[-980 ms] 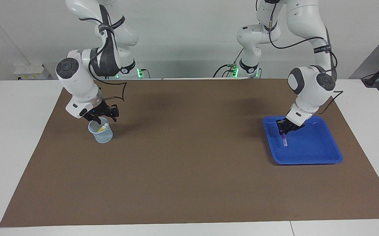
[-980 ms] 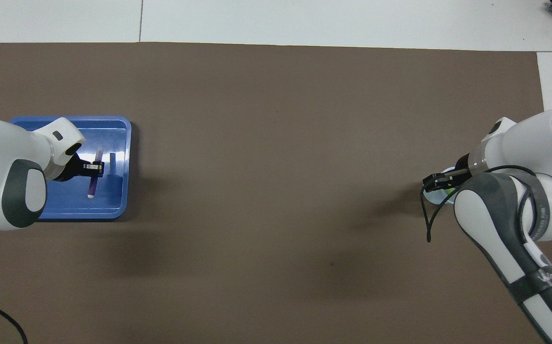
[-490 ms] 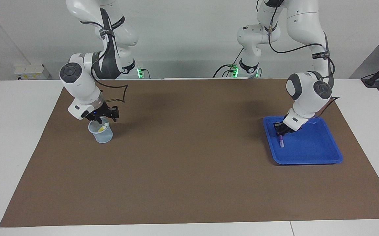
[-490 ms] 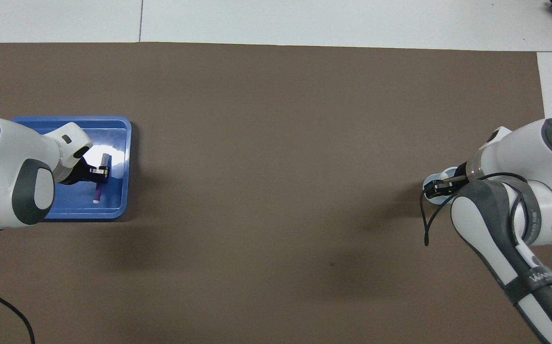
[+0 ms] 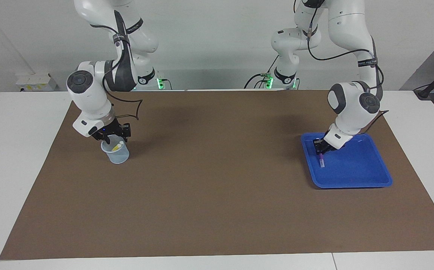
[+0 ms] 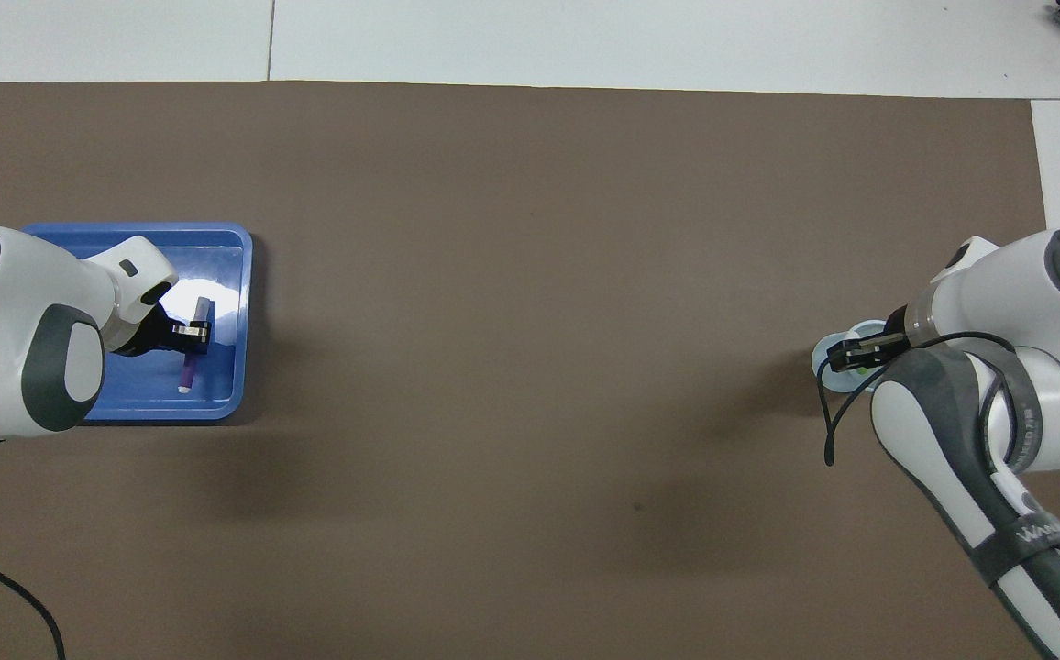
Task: Right arm passes pens to left for tray arrangement
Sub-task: 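Open the left gripper to release the purple pen in the tray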
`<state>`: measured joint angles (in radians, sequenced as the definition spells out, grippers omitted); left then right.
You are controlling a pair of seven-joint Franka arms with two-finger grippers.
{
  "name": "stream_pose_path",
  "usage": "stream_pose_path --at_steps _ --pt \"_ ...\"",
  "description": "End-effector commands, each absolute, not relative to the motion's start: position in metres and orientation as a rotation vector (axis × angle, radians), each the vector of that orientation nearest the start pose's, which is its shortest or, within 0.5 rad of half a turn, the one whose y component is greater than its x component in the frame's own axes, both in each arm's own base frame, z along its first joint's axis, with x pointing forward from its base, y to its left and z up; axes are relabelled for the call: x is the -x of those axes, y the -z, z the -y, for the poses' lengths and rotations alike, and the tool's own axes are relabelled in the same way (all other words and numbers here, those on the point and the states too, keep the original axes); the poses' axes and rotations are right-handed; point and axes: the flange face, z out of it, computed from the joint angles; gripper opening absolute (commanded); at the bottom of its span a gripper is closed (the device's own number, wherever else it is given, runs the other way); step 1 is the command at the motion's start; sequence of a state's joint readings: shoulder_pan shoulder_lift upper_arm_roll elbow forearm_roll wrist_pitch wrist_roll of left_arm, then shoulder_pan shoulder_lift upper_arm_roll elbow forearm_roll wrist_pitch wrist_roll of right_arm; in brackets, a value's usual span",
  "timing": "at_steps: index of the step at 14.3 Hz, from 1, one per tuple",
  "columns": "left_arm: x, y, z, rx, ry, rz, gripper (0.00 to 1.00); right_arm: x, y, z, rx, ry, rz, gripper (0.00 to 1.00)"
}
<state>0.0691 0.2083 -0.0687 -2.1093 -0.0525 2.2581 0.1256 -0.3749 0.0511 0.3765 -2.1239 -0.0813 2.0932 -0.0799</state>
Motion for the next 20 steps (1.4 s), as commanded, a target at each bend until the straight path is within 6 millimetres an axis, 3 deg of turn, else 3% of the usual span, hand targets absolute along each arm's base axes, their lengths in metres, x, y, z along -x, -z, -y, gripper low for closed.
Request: stream_pose_path --at_steps 1,2,6,12,16,17,18,20 --pt "-0.566 -0.307 -0.001 3.179 -0.083 -0.158 0.3 -0.548 -0.383 0.002 3.196 -0.087 0.205 0.65" --pt "-0.566 -0.308 -0.002 3.179 -0.081 -0.156 0.43 -0.553 -0.386 0.002 3.193 -0.073 0.206 0.65" --pt "-0.569 -0.31 -0.002 3.179 -0.071 -0.158 0.63 -0.554 -0.385 0.002 3.192 -0.065 0.206 0.65" --pt "-0.576 -0.321 -0.002 3.185 -0.059 -0.116 0.69 -0.55 -0.384 0.007 3.192 -0.101 0.194 0.49" --pt "-0.589 -0.36 0.001 3.193 -0.113 -0.032 0.71 -0.549 -0.384 0.008 3.19 -0.118 0.201 0.19" --pt "-0.594 -0.372 0.003 3.195 -0.118 -0.016 0.79 -0.549 -0.384 0.009 3.191 -0.119 0.207 0.1" --pt "-0.598 -0.38 0.005 3.195 -0.124 0.02 0.79 -0.549 -0.384 0.011 3.189 -0.131 0.205 0.01" --pt "-0.602 -0.392 0.013 3.226 -0.127 0.102 0.79 -0.549 -0.387 0.014 3.186 -0.15 0.245 0.0"
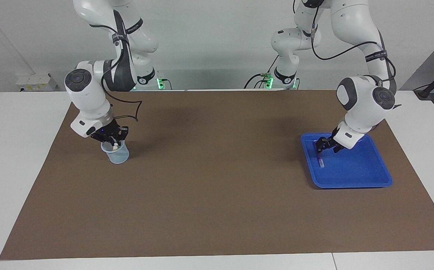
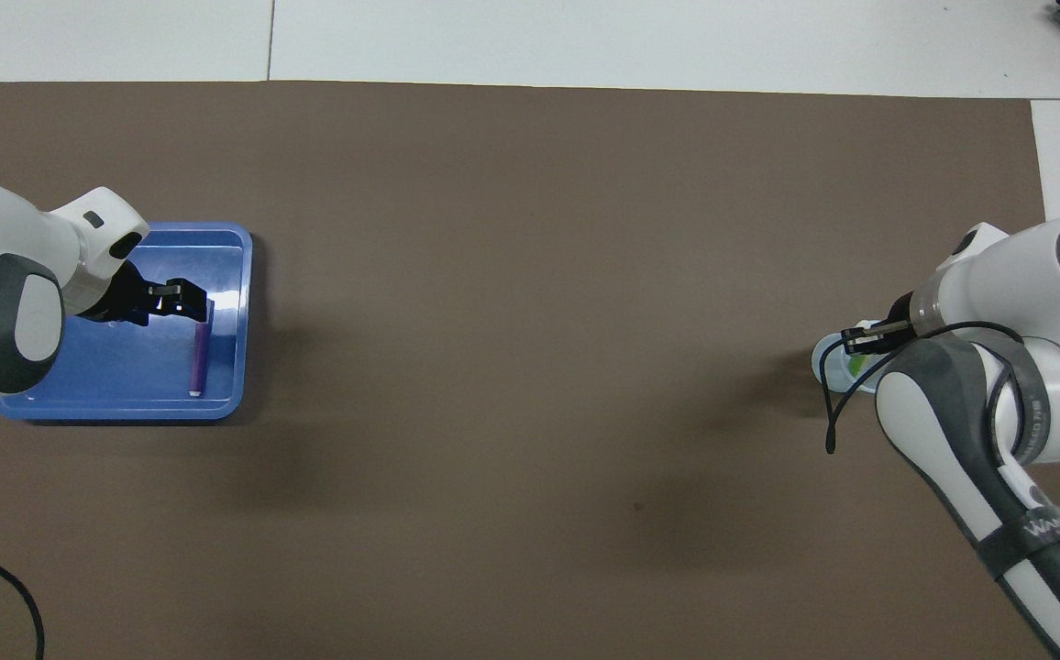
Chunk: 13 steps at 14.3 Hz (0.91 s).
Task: Right arm passes pens to left for tray arrangement
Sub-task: 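Open the left gripper to release the purple pen in the tray, then grasp the green pen in the cup with the right gripper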
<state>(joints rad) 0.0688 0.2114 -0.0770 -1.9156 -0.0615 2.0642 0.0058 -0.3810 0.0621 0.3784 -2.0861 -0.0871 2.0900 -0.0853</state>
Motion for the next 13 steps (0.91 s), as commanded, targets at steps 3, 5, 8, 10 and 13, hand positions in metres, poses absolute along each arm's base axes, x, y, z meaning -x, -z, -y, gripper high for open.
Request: stream_pose_path --at_steps 3,5,8,10,13 --pt "-0.603 -0.412 0.021 3.249 -0.149 0.194 0.79 -0.553 -0.408 0.016 3.178 -0.178 0.326 0.0" --pt "-0.598 -0.429 0.033 3.255 -0.141 0.234 0.77 -0.555 -0.433 0.016 3.177 -0.183 0.396 0.0" --pt "-0.59 -0.453 0.045 3.296 -0.139 0.34 0.77 -0.552 -0.484 0.004 3.18 -0.207 0.49 0.0" --pt "-0.588 -0.47 0.062 3.289 -0.158 0.385 0.78 -0.552 -0.516 -0.011 3.174 -0.228 0.528 0.0" --pt "-0.583 -0.498 0.084 3.275 -0.18 0.479 0.94 -0.552 -0.555 -0.036 3.169 -0.208 0.589 0.0"
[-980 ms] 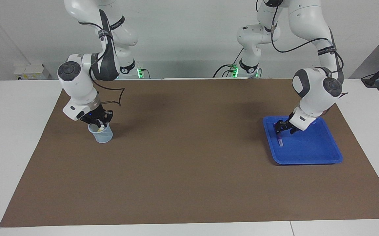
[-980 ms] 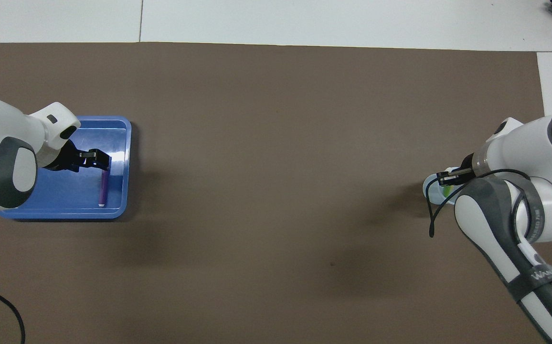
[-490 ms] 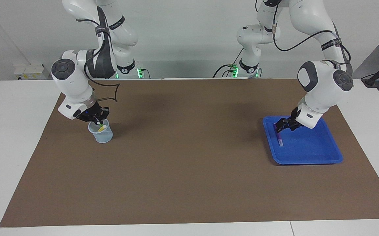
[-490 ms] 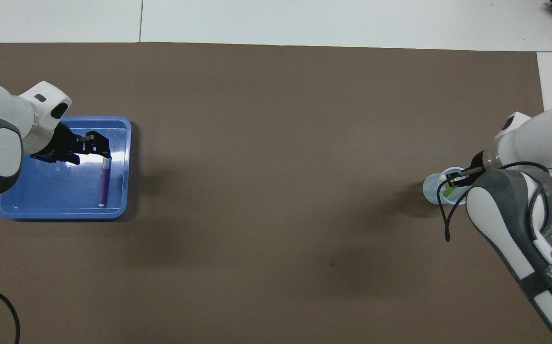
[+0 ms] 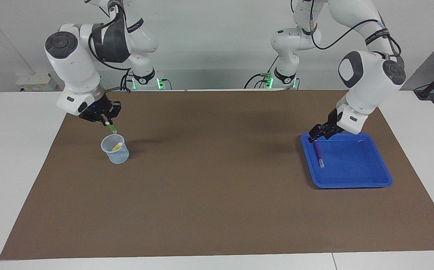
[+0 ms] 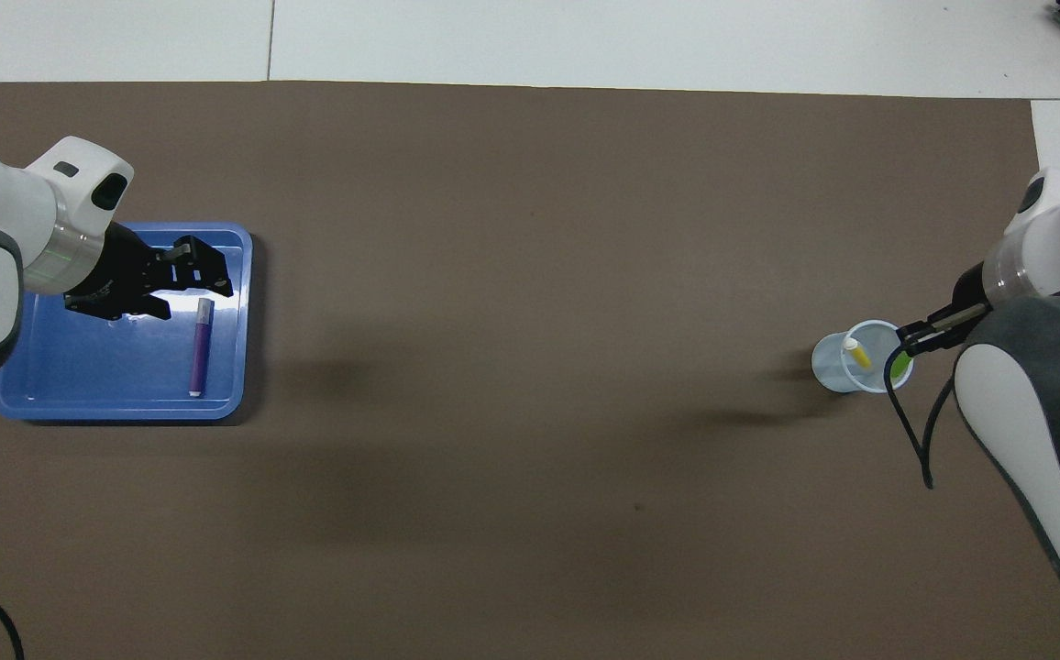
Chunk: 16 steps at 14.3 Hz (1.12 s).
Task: Right arm passes pens to left for tray arrangement
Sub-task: 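Grasp the green pen in the cup with the right gripper, then carry the green pen toward the left gripper while the left gripper approaches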
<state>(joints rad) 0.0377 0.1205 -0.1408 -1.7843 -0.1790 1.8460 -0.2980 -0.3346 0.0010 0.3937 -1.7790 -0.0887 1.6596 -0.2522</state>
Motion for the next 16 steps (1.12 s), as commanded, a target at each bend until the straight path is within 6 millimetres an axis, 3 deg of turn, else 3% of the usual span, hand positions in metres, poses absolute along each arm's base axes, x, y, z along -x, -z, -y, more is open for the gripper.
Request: stream_pose_path --at_steps 1,3,6,12,16 --pt "-0.58 -0.504 0.087 3.278 -0.176 0.529 1.0 -0.551 -0.564 -0.047 3.159 -0.197 0.608 0.0" --pt "-0.574 -0.517 0.088 3.324 -0.183 0.612 1.0 -0.549 -0.578 -0.068 3.124 -0.168 0.596 0.0" --pt "-0.564 -0.535 0.09 3.352 -0.188 0.655 1.0 -0.548 -0.581 -0.089 3.024 -0.138 0.406 0.0" --pt "-0.551 -0.545 0.104 3.367 -0.277 0.968 1.0 -0.545 -0.583 -0.159 2.823 -0.086 -0.031 0.0" --pt "-0.543 -0.547 0.108 3.375 -0.359 1.204 0.99 -0.541 -0.583 -0.195 2.731 -0.031 -0.168 0.0"
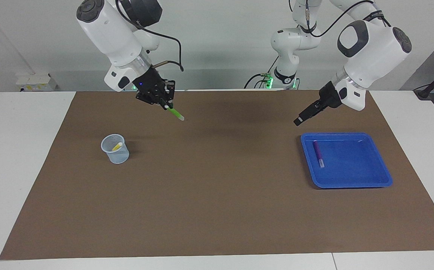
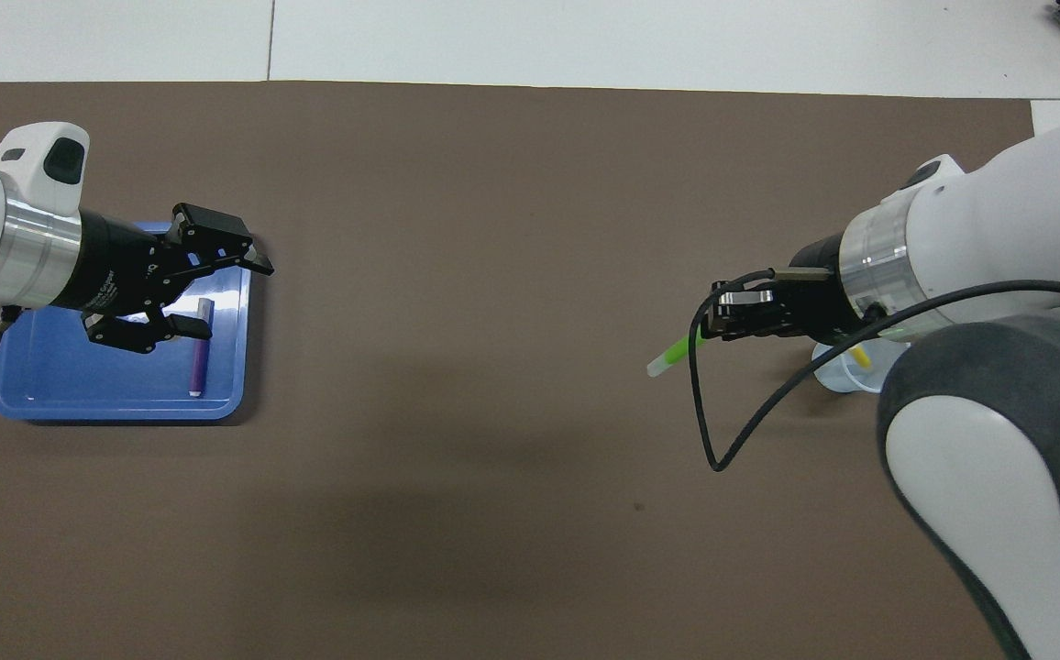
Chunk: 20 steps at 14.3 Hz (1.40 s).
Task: Right arm passes pens to left for tray arrangement
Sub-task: 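Carry the green pen toward the left gripper while the left gripper approaches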
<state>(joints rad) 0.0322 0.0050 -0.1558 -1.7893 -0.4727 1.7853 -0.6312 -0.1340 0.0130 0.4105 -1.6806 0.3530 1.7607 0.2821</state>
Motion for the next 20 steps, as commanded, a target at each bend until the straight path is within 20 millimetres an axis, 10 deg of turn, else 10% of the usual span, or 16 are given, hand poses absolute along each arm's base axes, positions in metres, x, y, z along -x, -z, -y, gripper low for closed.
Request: stream_pose_path --at_steps 1,20 --pt "-0.54 -0.547 0.11 3.37 -0.358 1.278 0.99 -0.538 -0.579 -0.198 2.7 -0.018 -0.203 0.0" --pt "-0.495 -0.531 0.229 2.659 -0.428 2.802 0.89 -0.513 -0.551 -0.333 2.302 0.184 -0.59 0.0"
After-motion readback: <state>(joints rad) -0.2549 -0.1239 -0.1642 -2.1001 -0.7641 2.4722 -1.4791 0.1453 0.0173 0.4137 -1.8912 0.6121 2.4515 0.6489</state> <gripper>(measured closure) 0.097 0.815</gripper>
